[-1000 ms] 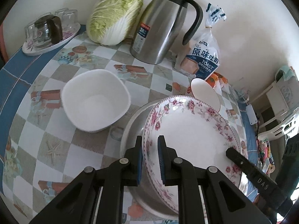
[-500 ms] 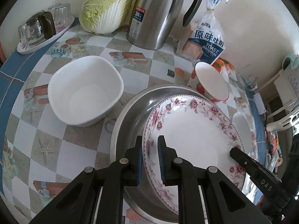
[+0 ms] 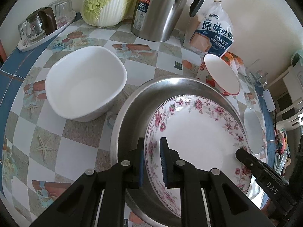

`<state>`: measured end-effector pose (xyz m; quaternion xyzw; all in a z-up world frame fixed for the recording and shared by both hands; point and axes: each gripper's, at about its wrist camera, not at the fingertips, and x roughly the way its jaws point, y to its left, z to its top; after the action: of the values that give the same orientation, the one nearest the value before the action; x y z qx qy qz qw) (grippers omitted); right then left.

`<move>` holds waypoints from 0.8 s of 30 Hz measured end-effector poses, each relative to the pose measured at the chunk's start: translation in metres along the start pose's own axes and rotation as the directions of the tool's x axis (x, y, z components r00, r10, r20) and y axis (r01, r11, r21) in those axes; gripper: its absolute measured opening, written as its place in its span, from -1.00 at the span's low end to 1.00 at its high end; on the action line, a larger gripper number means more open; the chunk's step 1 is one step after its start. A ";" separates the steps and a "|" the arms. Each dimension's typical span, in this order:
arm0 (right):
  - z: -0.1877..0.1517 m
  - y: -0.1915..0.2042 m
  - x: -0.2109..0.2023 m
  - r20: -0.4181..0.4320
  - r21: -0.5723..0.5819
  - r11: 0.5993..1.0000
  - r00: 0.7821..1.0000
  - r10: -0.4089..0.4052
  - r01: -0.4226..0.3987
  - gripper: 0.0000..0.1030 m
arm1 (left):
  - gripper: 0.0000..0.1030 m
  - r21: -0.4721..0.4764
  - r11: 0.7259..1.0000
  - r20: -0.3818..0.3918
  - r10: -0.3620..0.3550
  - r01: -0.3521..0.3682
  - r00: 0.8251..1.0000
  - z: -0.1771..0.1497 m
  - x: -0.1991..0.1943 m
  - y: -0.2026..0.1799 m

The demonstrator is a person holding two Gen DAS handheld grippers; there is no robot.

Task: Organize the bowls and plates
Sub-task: 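Lower the pink-floral plate into the steel basin with both grippers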

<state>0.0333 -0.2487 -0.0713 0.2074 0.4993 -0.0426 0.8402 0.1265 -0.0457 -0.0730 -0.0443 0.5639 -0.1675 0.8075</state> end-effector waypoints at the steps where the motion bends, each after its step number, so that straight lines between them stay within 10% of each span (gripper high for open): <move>1: 0.000 0.000 0.000 -0.002 0.000 1.000 1.000 -0.001 0.001 -0.76 | -0.70 -0.001 1.000 -0.003 0.002 -0.002 1.000 0.000 0.001 0.000; 24: -0.003 0.008 0.010 -0.018 -0.047 0.998 0.999 -0.051 0.050 -0.76 | -0.70 -0.007 1.000 -0.012 0.030 -0.030 0.999 -0.001 0.010 0.004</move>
<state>0.0386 -0.2387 -0.0783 0.1755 0.5131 -0.0501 0.8387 0.1293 -0.0449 -0.0832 -0.0379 0.5701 -0.1536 0.8062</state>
